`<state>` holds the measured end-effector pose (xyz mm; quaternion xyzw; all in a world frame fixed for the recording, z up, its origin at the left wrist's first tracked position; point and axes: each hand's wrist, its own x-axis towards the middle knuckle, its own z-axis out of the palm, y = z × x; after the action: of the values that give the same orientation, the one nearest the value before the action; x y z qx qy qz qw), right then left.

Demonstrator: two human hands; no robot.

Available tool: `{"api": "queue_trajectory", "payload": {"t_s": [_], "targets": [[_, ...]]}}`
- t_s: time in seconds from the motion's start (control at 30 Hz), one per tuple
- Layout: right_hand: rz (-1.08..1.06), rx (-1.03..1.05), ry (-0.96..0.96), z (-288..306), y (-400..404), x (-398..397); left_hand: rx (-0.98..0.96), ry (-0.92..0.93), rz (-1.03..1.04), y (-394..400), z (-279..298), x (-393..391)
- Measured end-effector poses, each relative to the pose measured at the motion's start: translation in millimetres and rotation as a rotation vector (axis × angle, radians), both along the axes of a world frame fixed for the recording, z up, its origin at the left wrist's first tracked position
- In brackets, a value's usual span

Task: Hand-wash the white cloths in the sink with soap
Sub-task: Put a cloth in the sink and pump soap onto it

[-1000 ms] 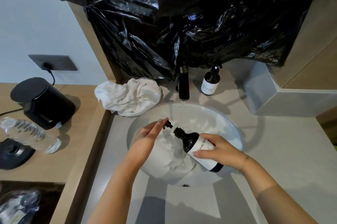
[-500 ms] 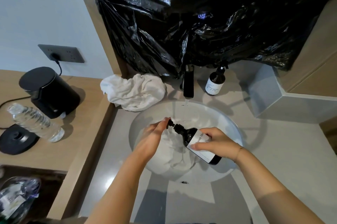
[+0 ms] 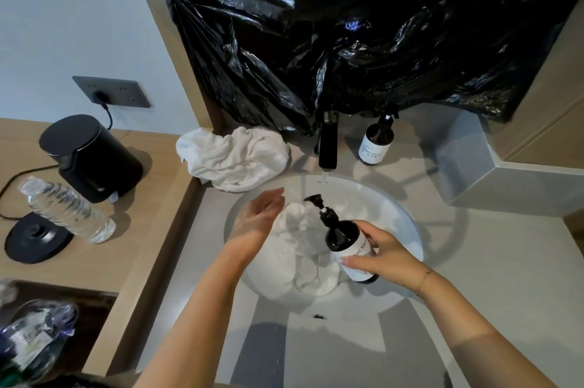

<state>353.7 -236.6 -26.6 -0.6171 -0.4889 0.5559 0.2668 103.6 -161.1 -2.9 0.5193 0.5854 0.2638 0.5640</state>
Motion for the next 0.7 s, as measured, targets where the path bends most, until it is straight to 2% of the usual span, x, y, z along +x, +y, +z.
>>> {"api": "queue_trajectory", "payload": {"t_s": [0.2, 0.4, 0.53, 0.7], "targets": [[-0.229, 0.165, -0.051, -17, -6, 18, -0.037, 0.183, -0.002, 6, -19, 21], [-0.593, 0.332, 0.021, -17, 29, 40, -0.071, 0.111, -0.06, 12, -31, 53], [-0.706, 0.397, 0.053, -20, 65, 67, -0.1, 0.165, -0.061, 27, -41, 73], [-0.761, 0.396, -0.058, -36, 111, 91, -0.077, 0.228, -0.032, 32, -52, 80]]}}
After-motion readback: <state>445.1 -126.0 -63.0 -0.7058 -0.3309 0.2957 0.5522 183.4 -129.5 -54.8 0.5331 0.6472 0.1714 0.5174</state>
